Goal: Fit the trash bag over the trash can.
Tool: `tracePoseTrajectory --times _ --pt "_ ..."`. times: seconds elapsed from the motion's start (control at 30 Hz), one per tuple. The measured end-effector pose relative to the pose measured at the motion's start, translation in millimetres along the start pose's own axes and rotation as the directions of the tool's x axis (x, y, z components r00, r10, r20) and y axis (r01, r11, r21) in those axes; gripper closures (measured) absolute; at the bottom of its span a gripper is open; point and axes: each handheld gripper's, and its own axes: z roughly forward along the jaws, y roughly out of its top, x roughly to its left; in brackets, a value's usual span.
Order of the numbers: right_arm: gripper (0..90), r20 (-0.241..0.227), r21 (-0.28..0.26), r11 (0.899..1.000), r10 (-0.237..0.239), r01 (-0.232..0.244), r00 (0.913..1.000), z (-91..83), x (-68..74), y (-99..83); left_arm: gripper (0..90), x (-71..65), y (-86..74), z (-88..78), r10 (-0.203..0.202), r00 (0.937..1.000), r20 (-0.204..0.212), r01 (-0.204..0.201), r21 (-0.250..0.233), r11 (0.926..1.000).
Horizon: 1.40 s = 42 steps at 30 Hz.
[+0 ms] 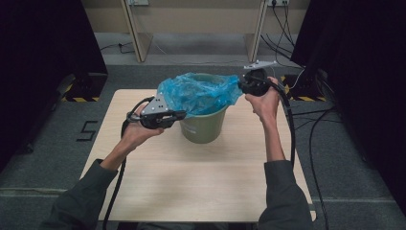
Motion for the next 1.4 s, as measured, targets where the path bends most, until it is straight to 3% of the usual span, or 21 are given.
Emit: tracePoseTrajectory --times 0.1,0.23,0.33,0.43,0.57,0.6,0.67,0.73,0.83,1.0,1.1,1.17,1.27,1.3,1.4 --pt "89.3 -0.012 0.004 1.0 -0.007 0.007 0.9999 -2.8 0.2 -13.0 79.3 1.7 4.0 -2.1 -0.013 0.9999 0.001 0.013 -0.017 0.9998" --pt "88.4 -0.04 -0.007 1.0 -0.014 0.014 0.9991 -6.7 1.8 -20.3 59.7 11.9 15.7 -3.3 -0.069 0.9962 -0.053 0.067 -0.051 0.9965" --pt "88.0 -0.042 -0.001 0.999 -0.035 0.035 0.9985 -7.4 4.7 -21.8 43.9 26.5 27.2 1.3 -0.102 0.9829 -0.153 0.096 -0.047 0.9942" --pt "87.7 -0.053 -0.006 0.999 -0.048 0.048 0.9974 -6.4 7.1 -22.4 37.4 43.4 34.6 9.3 -0.157 0.9712 -0.179 0.152 -0.042 0.9874" --pt "86.4 -0.059 0.002 0.998 -0.057 0.057 0.9966 -3.4 10.0 -23.3 35.0 55.7 36.0 24.5 -0.176 0.9595 -0.22 0.182 0.007 0.9833" --pt "85.8 -0.057 0.002 0.998 -0.061 0.061 0.9965 -3.1 10.0 -23.2 40.3 57.1 34.7 27.6 -0.181 0.9614 -0.207 0.188 0.014 0.9821" --pt "81.3 -0.057 -0.001 0.999 -0.049 0.049 0.9972 -3.4 9.9 -22.8 60.5 56.8 31.4 32.3 -0.169 0.9708 -0.171 0.176 0.029 0.9839" --pt "63.9 -0.047 0.005 1.0 -0.013 0.013 0.9988 -5.3 9.4 -21.3 77.4 52.9 28.8 34.0 -0.141 0.9758 -0.167 0.149 0.039 0.988" --pt "38.7 -0.018 0.05 0.998 0.028 -0.027 0.9995 -19.0 15.0 -15.9 84.7 45.4 27.9 31.5 -0.106 0.983 -0.15 0.113 0.039 0.9928" --pt "21.6 -0.044 -0.066 0.996 0.057 -0.06 0.9974 -59.6 26.2 1.1 85.8 30.9 28.7 26.6 -0.044 0.9925 -0.114 0.052 0.072 0.9961" --pt "18.2 -0.142 -0.145 0.986 0.068 -0.089 0.9876 -72.7 37.0 11.9 85.7 23.7 30.3 24.9 -0.021 0.9947 -0.1 0.028 0.065 0.9975" --pt "16.6 -0.166 -0.158 0.984 0.056 -0.083 0.9845 -73.7 47.0 19.8 85.7 17.6 32.9 25.1 -0.009 0.996 -0.089 0.014 0.056 0.9983" --pt "18.4 -0.147 -0.145 0.985 0.067 -0.089 0.9868 -64.6 61.8 31.2 85.8 3.0 37.1 26.4 0.023 0.9985 -0.05 -0.02 0.051 0.9985" --pt "21.5 -0.124 -0.129 0.986 0.088 -0.104 0.9883 -57.2 65.5 34.6 85.7 -0.7 37.6 26.8 0.03 0.9988 -0.04 -0.028 0.052 0.9982" --pt "34.9 -0.029 -0.09 0.991 0.094 -0.096 0.9952 -37.4 68.4 37.6 85.6 -14.3 38.4 28.2 0.056 0.9984 -0.004 -0.055 0.052 0.9971"
